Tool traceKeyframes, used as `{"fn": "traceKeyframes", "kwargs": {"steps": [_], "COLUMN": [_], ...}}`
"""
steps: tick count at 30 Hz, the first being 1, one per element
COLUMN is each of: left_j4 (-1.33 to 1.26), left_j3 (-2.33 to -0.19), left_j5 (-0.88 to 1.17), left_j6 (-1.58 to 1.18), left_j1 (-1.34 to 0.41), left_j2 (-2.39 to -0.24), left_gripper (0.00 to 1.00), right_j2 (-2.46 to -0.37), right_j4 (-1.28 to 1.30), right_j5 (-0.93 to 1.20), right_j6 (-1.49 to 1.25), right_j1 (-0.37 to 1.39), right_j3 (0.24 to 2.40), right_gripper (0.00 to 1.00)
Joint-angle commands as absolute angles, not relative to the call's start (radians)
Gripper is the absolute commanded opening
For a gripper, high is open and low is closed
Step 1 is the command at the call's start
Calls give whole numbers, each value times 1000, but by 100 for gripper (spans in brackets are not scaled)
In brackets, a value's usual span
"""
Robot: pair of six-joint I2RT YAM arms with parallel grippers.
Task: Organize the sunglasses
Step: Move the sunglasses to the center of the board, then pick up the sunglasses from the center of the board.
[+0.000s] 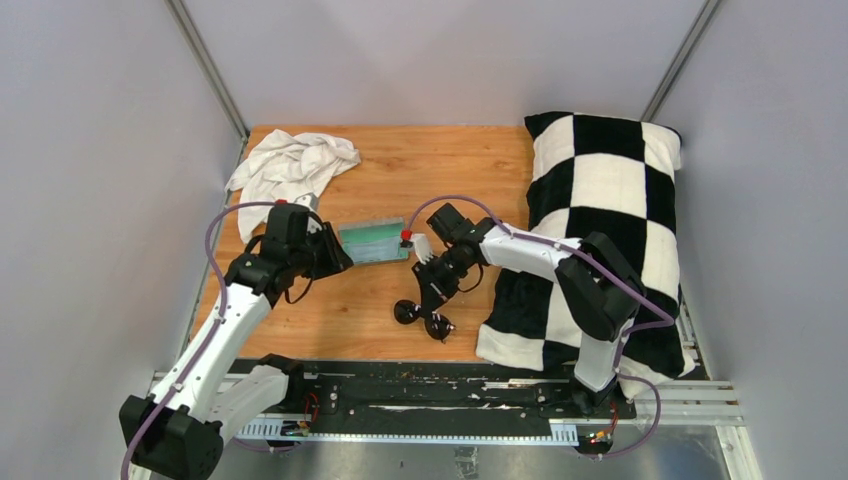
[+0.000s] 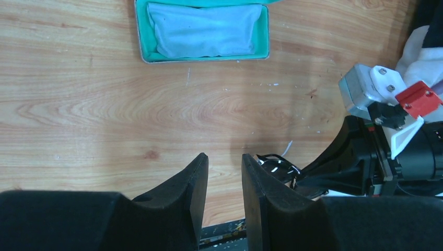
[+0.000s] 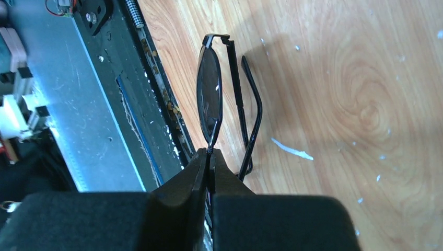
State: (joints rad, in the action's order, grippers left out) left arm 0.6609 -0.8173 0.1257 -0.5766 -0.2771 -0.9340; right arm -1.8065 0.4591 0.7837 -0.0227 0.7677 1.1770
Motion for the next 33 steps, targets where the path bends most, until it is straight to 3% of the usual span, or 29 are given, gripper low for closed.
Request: {"fn": "traceKeyframes", "kwargs": {"steps": [1,3,4,8,14,21,33], "left_j4": [689,689,689,687,686,693,690], "left_j3": [-830,-828,-830,-836,-851,-854,-841], "left_j5": [120,121,120,123,111,78,80], "left_j6": [-582,-581,-580,-580,-574,-562,-559], "left_j1": [-279,-279,-279,-279,-279,-250,-247], "left_j2": [-915,-917,-923,-943,-952,-967,-973], "left_gripper": [35,35,35,35,35,36,36], "right_j2": [-1812,-1803,-1797,-1771,-1667,-1517,-1685], "right_j4": [532,532,532,527,473,286,317], "right_j5": [728,668,635,521,295,236,75], "right_j6": [122,132,133,130,81,87,101], "right_j1": [789,793,798,829,890,945,1026], "right_j3": [1252,1260,1263,1250,1172,1010,1129], "right_gripper": [13,36,41,53,54,48,52]}}
